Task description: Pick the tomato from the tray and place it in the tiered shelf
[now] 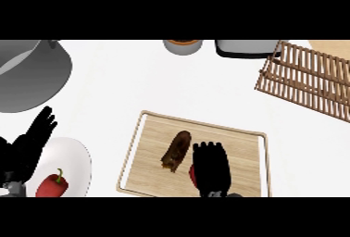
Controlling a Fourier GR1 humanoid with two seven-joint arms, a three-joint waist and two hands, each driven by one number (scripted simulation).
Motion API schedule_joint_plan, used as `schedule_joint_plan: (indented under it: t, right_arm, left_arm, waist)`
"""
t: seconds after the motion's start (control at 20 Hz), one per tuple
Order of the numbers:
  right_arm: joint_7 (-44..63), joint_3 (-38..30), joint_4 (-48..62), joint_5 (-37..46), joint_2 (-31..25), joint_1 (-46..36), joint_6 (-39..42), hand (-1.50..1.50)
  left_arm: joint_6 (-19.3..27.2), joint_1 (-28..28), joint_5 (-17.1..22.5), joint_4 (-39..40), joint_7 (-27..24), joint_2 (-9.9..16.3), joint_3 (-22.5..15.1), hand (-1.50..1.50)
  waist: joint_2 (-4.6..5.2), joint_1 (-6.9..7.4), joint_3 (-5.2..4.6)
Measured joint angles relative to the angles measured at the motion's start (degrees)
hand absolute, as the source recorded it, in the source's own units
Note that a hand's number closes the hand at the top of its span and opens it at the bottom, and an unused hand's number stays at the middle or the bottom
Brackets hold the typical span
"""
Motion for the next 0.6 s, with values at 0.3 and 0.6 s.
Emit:
schedule_joint_plan:
  t: [0.3,0.6]
  right_arm:
    - [-4.0,-0.6,0.0,0.8,-1.3,-0.1,-0.9,1.5]
    - [-5.6,0.5,-2.2,4.1,-2.5,0.7,-1.8,1.5]
  left_arm:
    - [-0.5,-0.3,-0.6,-0.3,0.5,-0.7,0.8,0.0]
    - [-0.7,-0.2,-1.9,-0.2,0.2,-1.9,0.8,0.0]
  waist:
    - [-0.28,0.04,-0.06]
    - [-0.03,-0.12,0.04]
